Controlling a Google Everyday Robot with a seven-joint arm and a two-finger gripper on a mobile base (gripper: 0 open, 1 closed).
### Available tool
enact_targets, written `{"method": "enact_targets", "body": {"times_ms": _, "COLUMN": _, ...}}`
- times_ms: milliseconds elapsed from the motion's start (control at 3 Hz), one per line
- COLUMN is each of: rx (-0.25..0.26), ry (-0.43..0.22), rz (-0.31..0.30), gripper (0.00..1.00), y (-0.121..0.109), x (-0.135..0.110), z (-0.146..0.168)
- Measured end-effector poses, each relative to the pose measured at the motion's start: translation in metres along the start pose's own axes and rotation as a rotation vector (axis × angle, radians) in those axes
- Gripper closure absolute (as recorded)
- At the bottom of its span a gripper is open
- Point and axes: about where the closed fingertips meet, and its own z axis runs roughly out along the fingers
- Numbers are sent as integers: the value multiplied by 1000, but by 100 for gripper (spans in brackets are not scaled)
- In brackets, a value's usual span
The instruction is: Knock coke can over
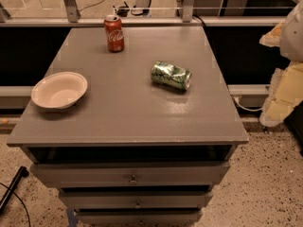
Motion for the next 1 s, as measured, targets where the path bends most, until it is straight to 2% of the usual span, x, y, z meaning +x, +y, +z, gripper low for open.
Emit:
{"method": "enact_targets", "body": {"times_ms": 333, "rx": 0, "ry": 0, "rz": 0, "gripper": 0, "y": 0, "x": 0, "z": 0}}
{"method": "enact_targets", "body": {"times_ms": 667, "rx": 4, "ry": -50, "rz": -65, "gripper": 0, "y": -33, "x": -35, "z": 12}}
{"method": "enact_targets", "body": {"times_ms": 1000, "rx": -56, "ry": -151, "rz": -219, "gripper": 0, "y": -84, "x": -111, "z": 56}}
